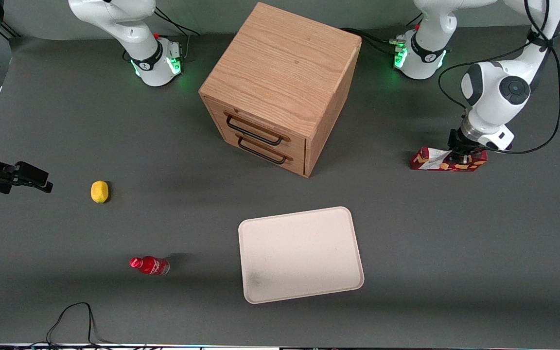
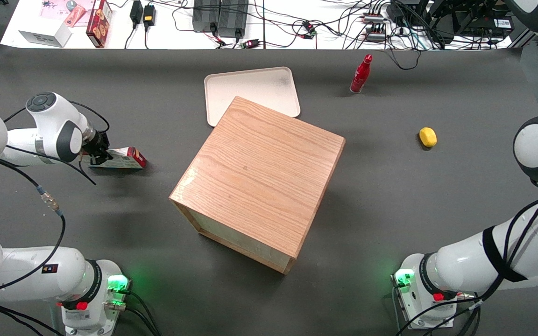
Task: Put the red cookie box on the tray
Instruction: 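Lower the left gripper and close it on the red cookie box's end, then lift the red cookie box upright with the left gripper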
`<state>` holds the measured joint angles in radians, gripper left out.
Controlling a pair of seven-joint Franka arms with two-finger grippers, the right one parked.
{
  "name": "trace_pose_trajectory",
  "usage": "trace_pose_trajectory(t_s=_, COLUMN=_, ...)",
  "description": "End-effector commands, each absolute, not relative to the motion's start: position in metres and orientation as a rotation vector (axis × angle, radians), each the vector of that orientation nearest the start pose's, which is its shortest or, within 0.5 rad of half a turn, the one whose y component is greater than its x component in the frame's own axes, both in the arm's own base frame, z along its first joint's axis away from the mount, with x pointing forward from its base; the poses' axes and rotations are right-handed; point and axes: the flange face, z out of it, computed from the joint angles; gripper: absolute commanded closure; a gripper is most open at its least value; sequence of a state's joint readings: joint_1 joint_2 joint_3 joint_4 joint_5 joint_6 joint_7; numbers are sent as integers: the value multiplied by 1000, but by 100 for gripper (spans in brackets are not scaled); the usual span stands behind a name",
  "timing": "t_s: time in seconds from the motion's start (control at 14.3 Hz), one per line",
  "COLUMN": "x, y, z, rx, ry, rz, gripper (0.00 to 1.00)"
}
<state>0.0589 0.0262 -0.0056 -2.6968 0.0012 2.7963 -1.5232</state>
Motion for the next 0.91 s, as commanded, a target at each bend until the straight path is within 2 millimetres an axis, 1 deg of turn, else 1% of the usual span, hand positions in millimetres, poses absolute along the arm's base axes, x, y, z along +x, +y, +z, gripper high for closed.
trace_pose_trajectory(t_s=0.0, x=422, y=19, z=248, rx=2187, ry=2193, rz=84, gripper=100)
trace_pose_trajectory(t_s=0.14, x=434, y=20, z=274, rx=2191, ry=2202, rz=74, gripper=100)
trace_pose_trajectory(t_s=0.21, x=441, y=20, z=291, rx=2197, ry=2213, rz=56, gripper=100)
trace_pose_trajectory(t_s=0.49, x=470, y=23, z=371, rx=2236, ry=2256, rz=-38, gripper=100)
trace_pose_trajectory(t_s=0.63, x=477, y=23, z=410, rx=2242, ry=2258, rz=-46, gripper=100)
trace_pose_trajectory(t_s=0.84, x=494, y=23, z=480, rx=2243, ry=2264, rz=-68, gripper=100)
